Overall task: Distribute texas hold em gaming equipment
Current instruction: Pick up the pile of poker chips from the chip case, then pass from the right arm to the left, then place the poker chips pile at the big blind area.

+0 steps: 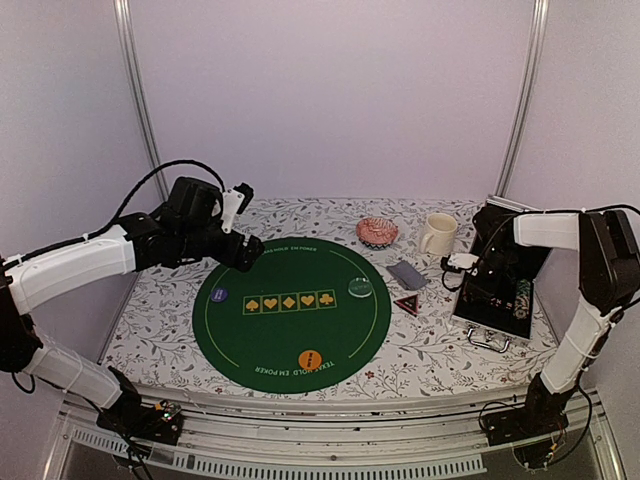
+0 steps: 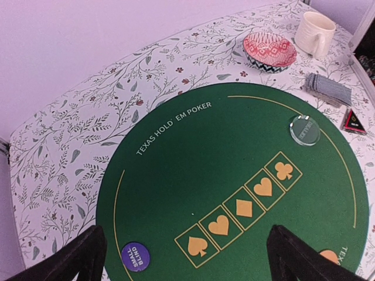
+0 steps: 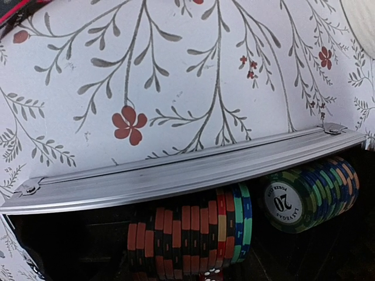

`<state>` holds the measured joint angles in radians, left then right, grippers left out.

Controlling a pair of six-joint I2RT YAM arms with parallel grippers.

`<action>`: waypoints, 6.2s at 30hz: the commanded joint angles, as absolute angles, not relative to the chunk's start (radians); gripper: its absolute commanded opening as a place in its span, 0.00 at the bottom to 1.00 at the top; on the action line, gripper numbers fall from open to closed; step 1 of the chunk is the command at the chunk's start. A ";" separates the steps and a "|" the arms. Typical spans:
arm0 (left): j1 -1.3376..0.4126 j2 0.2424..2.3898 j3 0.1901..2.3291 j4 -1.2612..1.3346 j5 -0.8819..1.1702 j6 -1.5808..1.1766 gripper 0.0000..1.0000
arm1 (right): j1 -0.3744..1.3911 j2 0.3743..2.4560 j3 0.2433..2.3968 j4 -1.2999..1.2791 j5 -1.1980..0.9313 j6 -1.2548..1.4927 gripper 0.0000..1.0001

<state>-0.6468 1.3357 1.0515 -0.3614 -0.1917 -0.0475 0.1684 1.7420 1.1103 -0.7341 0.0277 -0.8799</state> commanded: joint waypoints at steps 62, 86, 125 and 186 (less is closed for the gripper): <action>-1.154 1.422 0.962 -0.215 -0.155 0.442 0.68 | 0.909 1.720 1.107 0.067 -0.883 0.632 0.02; -1.100 1.437 0.959 -0.187 -0.102 0.389 0.49 | 0.914 1.749 1.099 0.110 -0.917 0.658 0.02; -1.095 1.464 0.946 -0.286 0.000 0.232 0.00 | 0.872 1.767 1.115 0.004 -0.881 0.583 0.63; -0.930 1.661 0.750 -0.128 -0.020 -0.162 0.55 | 0.741 1.490 1.118 -0.328 -0.574 0.378 0.68</action>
<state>-0.9356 1.6615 0.7795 -0.1551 -0.0154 -0.1524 0.7506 1.5192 1.0893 -0.3061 -0.5919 0.3981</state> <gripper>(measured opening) 0.522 0.681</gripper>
